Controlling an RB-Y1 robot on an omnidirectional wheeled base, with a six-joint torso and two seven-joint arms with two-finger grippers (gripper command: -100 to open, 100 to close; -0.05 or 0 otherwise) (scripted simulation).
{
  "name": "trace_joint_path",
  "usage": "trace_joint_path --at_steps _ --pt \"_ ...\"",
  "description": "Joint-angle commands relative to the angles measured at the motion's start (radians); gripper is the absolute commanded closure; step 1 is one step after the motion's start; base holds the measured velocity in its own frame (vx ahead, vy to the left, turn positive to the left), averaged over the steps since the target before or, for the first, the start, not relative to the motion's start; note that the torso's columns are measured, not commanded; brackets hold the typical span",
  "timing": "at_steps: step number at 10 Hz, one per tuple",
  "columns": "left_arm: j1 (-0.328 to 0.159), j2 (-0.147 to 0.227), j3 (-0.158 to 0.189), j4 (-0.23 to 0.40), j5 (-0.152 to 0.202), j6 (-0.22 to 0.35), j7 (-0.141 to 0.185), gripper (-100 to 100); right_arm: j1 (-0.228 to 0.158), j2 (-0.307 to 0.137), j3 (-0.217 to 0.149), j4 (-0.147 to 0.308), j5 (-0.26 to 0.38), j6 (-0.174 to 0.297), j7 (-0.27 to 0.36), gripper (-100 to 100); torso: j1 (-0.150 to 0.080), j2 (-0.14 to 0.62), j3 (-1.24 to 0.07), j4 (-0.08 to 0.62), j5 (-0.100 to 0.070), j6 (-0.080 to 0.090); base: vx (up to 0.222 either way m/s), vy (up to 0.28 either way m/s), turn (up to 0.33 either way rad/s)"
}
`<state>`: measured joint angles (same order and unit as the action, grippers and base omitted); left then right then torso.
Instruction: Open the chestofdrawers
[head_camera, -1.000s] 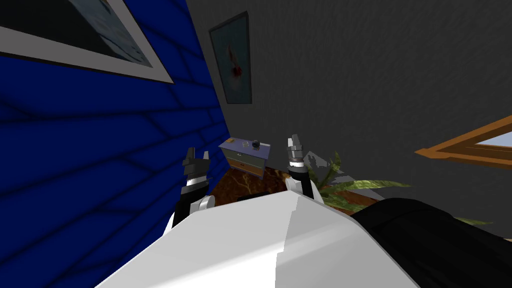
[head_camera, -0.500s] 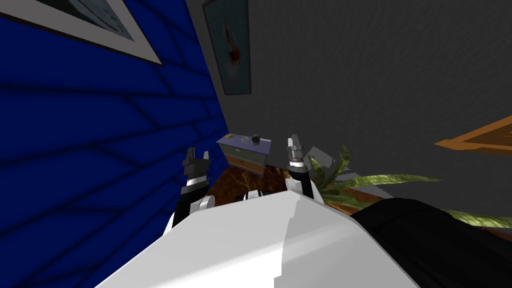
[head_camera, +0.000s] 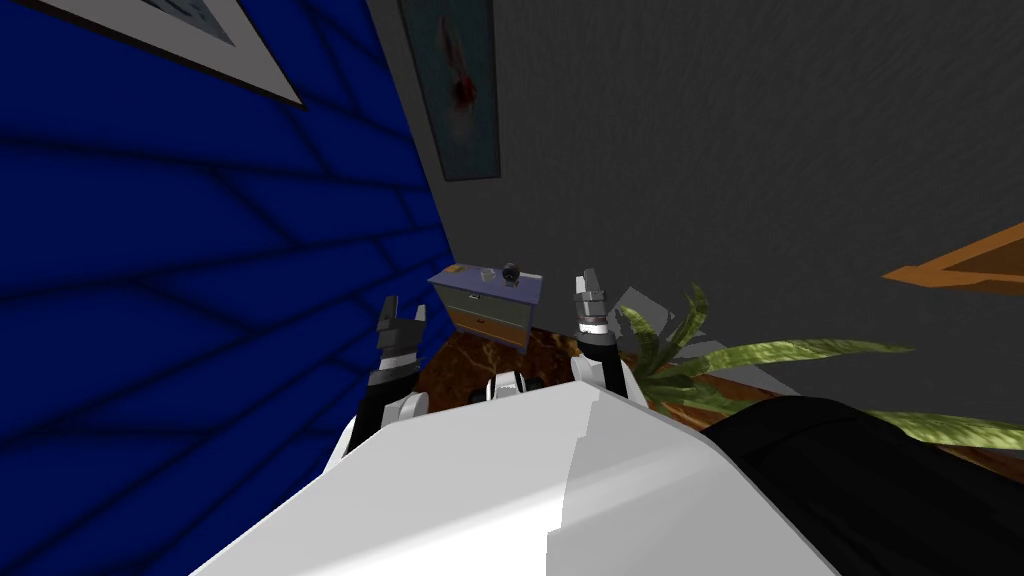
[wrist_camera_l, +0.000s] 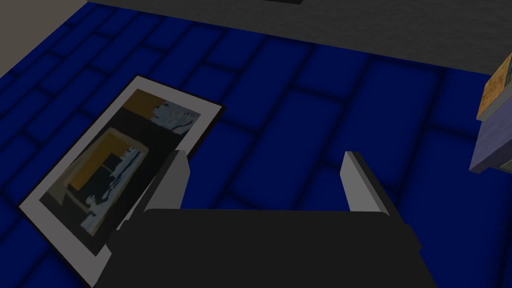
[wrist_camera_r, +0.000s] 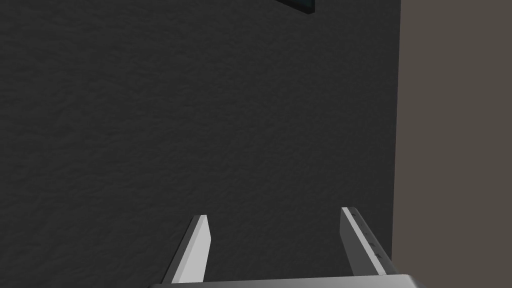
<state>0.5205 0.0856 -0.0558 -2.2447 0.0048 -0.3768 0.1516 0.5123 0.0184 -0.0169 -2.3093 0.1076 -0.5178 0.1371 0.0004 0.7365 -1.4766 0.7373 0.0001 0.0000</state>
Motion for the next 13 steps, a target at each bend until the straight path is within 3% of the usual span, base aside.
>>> trace_joint_path --at_steps 1,5,11,13 --pt "-0.023 0.041 -0.007 0.066 0.003 -0.032 -0.004 -100 0.000 0.000 0.000 0.000 0.000 0.000 0.000 0 0.000 0.001 0.000 0.000 0.000 0.000 0.050 0.021 -0.055" --pt "-0.073 0.070 -0.021 0.198 0.011 -0.100 -0.011 -100 0.000 0.000 0.000 0.000 0.000 0.000 0.000 0 0.000 0.001 0.000 0.001 0.000 0.000 0.060 0.028 -0.080" --pt "-0.118 0.081 -0.033 0.330 0.019 -0.162 -0.017 -100 0.000 0.000 0.000 0.000 0.000 0.000 0.000 0 0.000 0.002 0.001 0.001 0.000 0.000 0.047 0.023 -0.047" --pt "-0.150 0.086 -0.042 0.400 0.024 -0.207 -0.022 -100 0.000 0.000 0.000 0.000 0.000 0.000 0.000 0 -0.001 0.001 0.001 0.001 0.000 0.000 0.054 0.029 -0.081"
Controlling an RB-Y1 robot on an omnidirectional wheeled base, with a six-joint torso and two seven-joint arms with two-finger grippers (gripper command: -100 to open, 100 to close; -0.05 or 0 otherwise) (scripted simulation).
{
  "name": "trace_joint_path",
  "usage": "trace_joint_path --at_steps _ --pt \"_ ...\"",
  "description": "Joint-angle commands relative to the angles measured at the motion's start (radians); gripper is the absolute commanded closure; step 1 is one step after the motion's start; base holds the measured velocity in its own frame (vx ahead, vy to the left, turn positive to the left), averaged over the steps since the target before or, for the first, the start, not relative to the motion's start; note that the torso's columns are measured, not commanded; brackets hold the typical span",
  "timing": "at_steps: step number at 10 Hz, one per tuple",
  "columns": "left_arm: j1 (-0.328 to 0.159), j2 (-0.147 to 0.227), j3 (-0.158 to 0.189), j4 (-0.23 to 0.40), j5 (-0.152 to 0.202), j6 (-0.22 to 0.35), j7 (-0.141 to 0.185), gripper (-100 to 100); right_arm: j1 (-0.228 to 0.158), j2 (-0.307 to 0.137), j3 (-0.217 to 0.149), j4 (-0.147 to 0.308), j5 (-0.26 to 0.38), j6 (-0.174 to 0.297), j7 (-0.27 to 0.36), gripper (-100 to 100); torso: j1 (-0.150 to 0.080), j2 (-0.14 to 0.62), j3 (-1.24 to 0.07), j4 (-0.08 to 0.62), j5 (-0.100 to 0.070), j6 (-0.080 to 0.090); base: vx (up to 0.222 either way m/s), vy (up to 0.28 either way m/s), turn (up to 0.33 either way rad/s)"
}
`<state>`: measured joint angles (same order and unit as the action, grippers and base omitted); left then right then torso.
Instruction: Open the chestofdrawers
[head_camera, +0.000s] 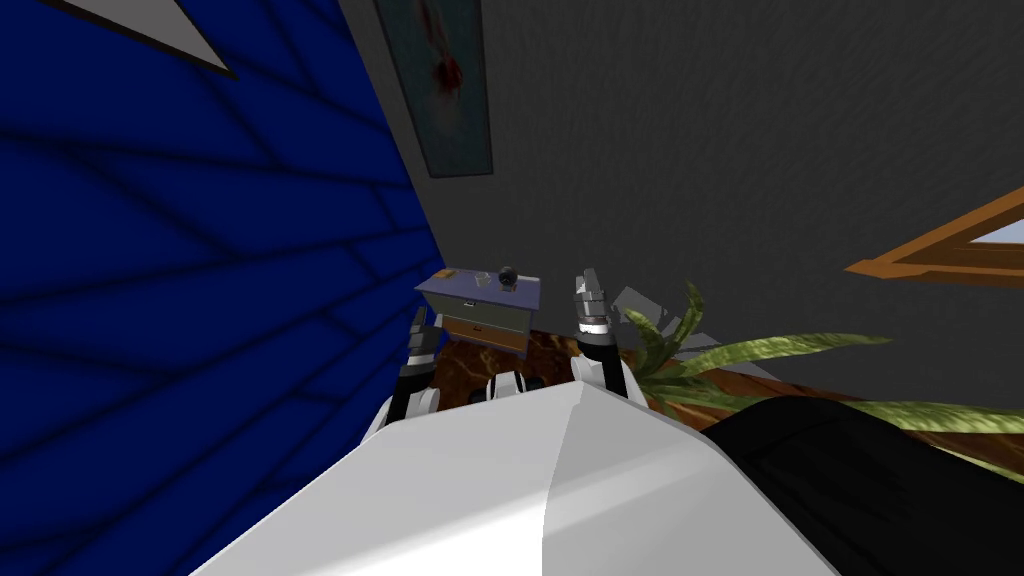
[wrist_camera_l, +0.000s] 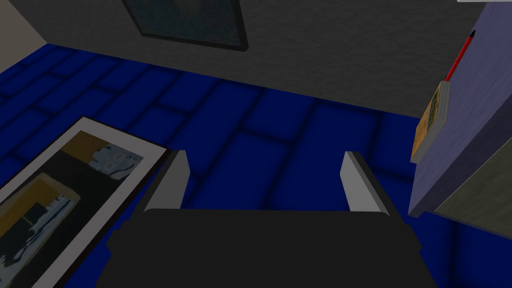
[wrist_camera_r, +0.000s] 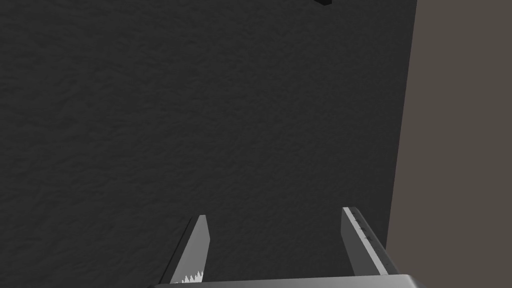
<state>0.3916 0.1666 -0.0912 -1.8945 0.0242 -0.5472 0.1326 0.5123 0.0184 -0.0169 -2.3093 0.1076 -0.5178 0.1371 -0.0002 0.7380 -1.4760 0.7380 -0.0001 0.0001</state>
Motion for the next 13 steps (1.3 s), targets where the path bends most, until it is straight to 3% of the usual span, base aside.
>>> trace_joint_path --at_steps 1,13 --pt "-0.021 0.005 -0.006 0.070 0.005 -0.036 -0.003 -100 0.000 0.000 0.000 0.000 0.000 0.000 0.000 0 0.001 -0.001 -0.001 0.000 0.000 0.000 0.052 0.030 -0.044" --pt "-0.151 0.000 -0.039 0.416 0.025 -0.205 -0.021 -100 0.000 0.000 0.000 0.000 0.000 0.000 0.000 0 0.000 0.000 0.000 0.000 0.000 0.000 0.048 0.027 -0.061"
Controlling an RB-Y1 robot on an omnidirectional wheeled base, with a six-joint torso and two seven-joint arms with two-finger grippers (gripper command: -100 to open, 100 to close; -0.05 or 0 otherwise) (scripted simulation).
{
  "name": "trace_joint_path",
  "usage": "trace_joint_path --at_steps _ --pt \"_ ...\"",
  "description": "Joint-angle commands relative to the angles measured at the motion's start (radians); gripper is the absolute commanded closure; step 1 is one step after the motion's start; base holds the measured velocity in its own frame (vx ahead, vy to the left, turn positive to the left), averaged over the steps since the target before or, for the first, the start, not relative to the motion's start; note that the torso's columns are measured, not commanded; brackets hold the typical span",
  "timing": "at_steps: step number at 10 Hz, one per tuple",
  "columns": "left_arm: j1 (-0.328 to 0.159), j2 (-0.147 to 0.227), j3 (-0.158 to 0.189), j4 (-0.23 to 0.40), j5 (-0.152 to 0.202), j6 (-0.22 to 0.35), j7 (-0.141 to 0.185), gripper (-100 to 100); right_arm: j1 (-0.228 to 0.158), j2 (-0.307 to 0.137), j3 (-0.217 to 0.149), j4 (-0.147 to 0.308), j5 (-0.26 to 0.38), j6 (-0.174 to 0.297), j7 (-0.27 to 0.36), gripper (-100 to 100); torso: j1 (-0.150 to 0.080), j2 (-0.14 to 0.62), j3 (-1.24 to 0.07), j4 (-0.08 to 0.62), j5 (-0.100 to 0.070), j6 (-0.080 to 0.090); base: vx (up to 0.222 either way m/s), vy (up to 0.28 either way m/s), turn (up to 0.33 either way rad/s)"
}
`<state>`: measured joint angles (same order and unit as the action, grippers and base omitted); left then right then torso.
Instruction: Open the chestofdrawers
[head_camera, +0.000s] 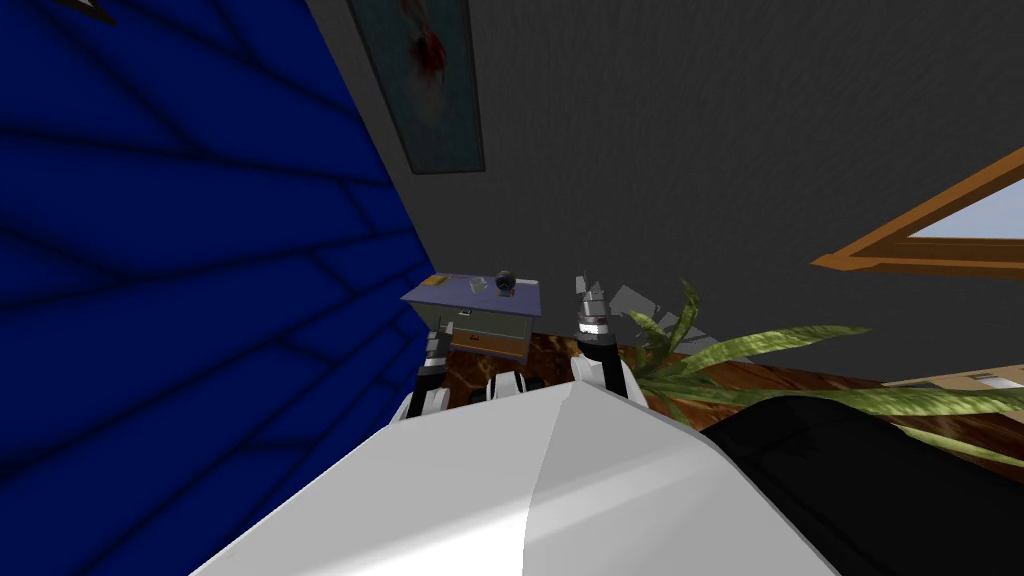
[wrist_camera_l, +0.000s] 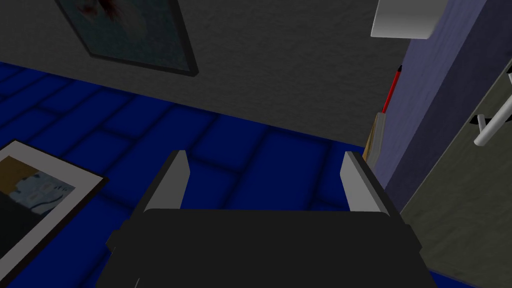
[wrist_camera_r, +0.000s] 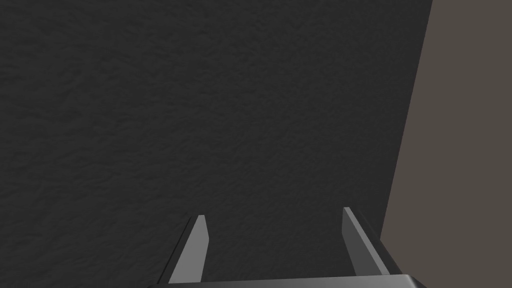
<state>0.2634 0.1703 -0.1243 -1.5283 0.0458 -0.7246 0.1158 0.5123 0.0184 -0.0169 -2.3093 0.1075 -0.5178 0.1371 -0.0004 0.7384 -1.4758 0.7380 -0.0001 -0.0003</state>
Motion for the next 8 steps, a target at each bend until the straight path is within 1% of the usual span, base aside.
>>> trace_joint_path --at_steps 1,2,3,4,5,6,7,8 --pt "-0.023 -0.004 -0.006 0.074 0.003 -0.028 -0.004 -100 0.000 0.000 0.000 0.000 0.000 0.000 0.000 0 0.000 -0.001 0.000 0.000 0.000 0.000 0.043 0.024 -0.036" --pt "-0.043 -0.008 -0.011 0.115 0.006 -0.052 -0.007 -100 0.000 0.000 0.000 0.000 0.000 0.000 0.000 0 0.000 -0.001 0.000 0.000 0.000 0.000 0.054 0.038 -0.073" --pt "-0.043 -0.008 -0.011 0.132 0.006 -0.052 -0.007 -100 0.000 0.000 0.000 0.000 0.000 0.000 0.000 0 0.001 -0.001 -0.001 0.000 0.000 0.000 0.046 0.030 -0.038" --pt "-0.063 -0.012 -0.015 0.167 0.009 -0.076 -0.010 -100 0.000 0.000 0.000 0.000 0.000 0.000 0.000 0 0.000 0.000 0.000 0.000 0.000 0.000 0.048 0.026 -0.072" --pt "-0.063 -0.012 -0.015 0.191 0.009 -0.076 -0.010 -100 0.000 0.000 0.000 0.000 0.000 0.000 0.000 0 0.000 0.000 0.000 0.000 0.000 0.000 0.044 0.023 -0.039" --pt "-0.083 -0.018 -0.020 0.224 0.012 -0.099 -0.014 -100 0.000 0.000 0.000 0.000 0.000 0.000 0.000 0 0.000 0.000 0.000 0.000 0.000 0.000 0.046 0.035 -0.066" --pt "-0.083 -0.018 -0.020 0.250 0.012 -0.099 -0.014 -100 0.000 0.000 0.000 0.000 0.000 0.000 0.000 0 0.001 0.000 0.000 0.000 0.000 0.000 0.034 0.028 -0.044" --pt "-0.103 -0.023 -0.025 0.281 0.015 -0.122 -0.017 -100 0.000 0.000 0.000 0.000 0.000 0.000 0.000 0 0.000 0.000 0.000 0.000 0.000 0.000 0.040 0.035 -0.069"
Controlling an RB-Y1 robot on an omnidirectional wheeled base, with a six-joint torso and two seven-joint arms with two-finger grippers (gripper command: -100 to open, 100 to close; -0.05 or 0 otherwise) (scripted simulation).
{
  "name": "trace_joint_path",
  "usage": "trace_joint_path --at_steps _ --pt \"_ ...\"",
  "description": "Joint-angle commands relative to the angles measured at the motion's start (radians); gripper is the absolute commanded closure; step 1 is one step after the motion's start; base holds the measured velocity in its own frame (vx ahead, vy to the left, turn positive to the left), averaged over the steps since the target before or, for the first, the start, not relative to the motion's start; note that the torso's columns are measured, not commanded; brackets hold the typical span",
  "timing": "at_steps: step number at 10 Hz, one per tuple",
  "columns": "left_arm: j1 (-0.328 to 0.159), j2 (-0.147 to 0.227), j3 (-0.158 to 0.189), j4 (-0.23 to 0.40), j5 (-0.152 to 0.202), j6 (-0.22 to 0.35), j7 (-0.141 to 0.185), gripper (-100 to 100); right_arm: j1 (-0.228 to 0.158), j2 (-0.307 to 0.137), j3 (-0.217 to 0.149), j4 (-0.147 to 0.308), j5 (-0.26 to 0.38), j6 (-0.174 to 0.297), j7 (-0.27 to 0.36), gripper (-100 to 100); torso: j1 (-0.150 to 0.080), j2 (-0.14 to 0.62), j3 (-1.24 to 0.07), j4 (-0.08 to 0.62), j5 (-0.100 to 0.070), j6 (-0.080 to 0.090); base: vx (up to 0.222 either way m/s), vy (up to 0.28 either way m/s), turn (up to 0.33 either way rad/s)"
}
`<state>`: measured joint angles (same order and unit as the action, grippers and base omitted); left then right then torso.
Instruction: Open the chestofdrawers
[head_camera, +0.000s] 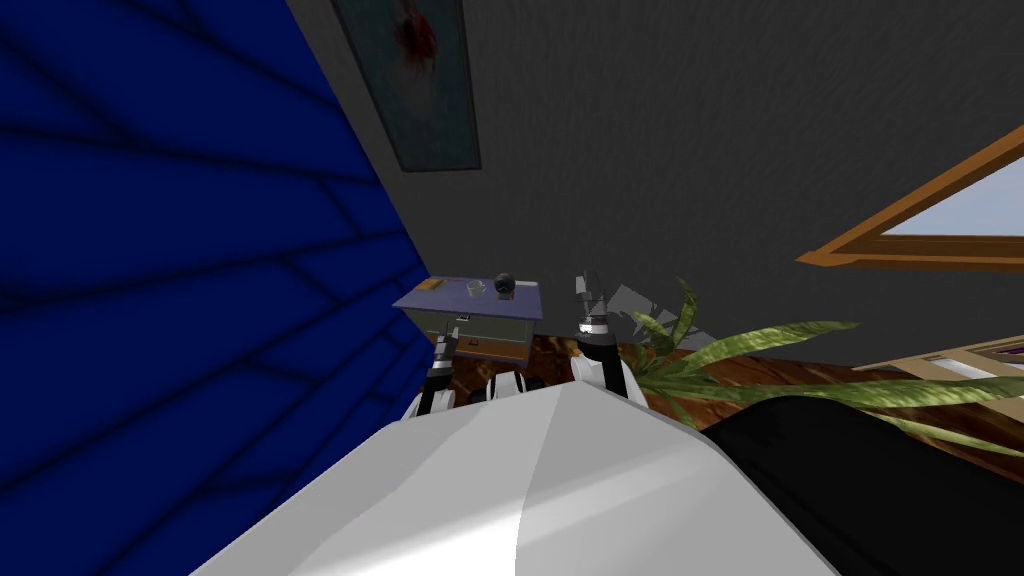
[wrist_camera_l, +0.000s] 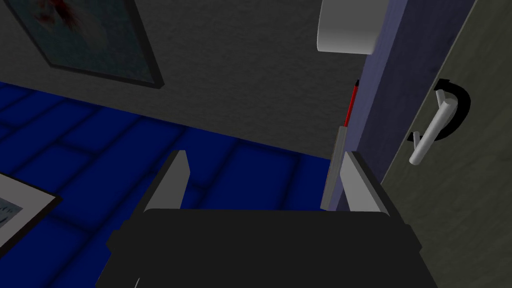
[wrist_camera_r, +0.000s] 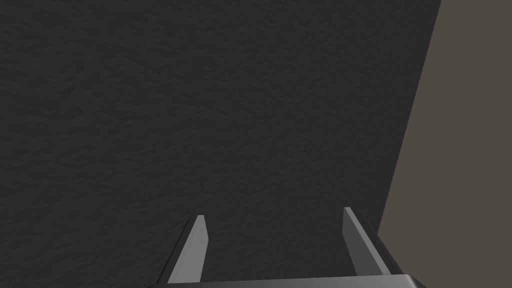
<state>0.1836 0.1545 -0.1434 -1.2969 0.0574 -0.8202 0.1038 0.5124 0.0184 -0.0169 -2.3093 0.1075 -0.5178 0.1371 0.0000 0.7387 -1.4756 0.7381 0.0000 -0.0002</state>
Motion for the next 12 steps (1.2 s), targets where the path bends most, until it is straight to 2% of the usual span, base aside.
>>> trace_joint_path --at_steps 1,4,12 --pt "-0.024 -0.007 -0.005 0.076 0.003 -0.026 -0.005 -100 0.000 0.000 0.000 0.000 0.000 0.000 0.000 0 0.000 -0.001 0.000 0.000 0.000 0.000 0.039 0.028 -0.039" --pt "-0.063 -0.019 -0.014 0.178 0.009 -0.071 -0.011 -100 0.000 0.000 0.000 0.000 0.000 0.000 0.000 0 0.000 -0.001 0.000 0.000 0.000 0.000 0.043 0.026 -0.057" --pt "-0.135 -0.038 -0.030 0.395 0.019 -0.151 -0.022 -100 0.000 0.000 0.000 0.000 0.000 0.000 0.000 0 0.000 0.000 0.000 0.000 0.000 0.000 0.038 0.028 -0.050"
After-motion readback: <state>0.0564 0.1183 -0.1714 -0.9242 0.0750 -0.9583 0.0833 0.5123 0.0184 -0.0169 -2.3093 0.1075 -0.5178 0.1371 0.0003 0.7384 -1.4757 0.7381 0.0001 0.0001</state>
